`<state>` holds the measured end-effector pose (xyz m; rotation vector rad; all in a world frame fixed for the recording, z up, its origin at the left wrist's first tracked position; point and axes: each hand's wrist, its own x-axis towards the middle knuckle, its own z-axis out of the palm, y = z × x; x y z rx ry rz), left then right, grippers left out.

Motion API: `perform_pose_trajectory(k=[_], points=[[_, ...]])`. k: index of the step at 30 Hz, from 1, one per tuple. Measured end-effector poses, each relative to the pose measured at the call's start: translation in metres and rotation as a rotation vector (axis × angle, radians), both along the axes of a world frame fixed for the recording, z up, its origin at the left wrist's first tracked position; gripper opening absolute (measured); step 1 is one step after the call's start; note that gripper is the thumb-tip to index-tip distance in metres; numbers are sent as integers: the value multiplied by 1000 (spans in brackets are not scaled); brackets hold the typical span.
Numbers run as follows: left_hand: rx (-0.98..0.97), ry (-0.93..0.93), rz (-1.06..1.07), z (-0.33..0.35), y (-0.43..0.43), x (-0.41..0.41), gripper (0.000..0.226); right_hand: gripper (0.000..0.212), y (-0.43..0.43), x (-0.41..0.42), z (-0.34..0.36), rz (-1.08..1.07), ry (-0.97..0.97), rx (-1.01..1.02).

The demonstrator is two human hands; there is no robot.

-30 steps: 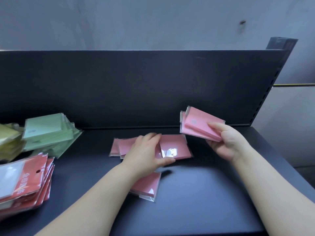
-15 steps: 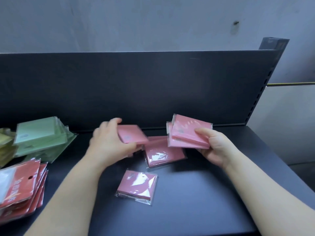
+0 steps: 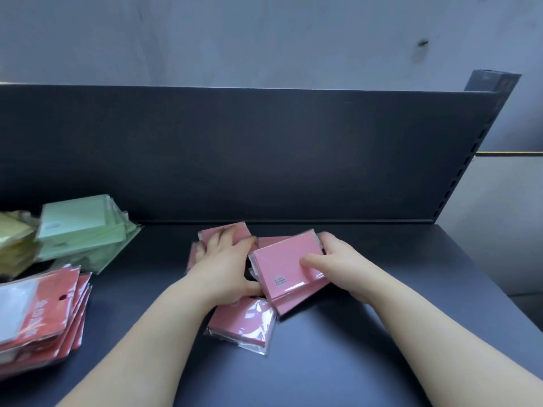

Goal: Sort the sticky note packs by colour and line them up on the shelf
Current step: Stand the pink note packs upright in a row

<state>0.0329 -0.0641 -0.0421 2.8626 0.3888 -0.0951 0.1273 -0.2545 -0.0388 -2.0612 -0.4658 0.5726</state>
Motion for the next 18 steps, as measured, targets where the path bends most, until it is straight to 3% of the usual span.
perform_pose_trajectory(k=[4,10,12,18], points=[[9,-12,7,-4,2,2,91,43,3,4,3,-24,113,173],[21,-12,12,-5,3,3,92,91,3,7,4,-24,323,342],[26,-12,23,-5,4,3,93,88,3,8,4,-11,366,346],[10,-21,23,-6,6,3,92,40,2,4,7,36,422,402]])
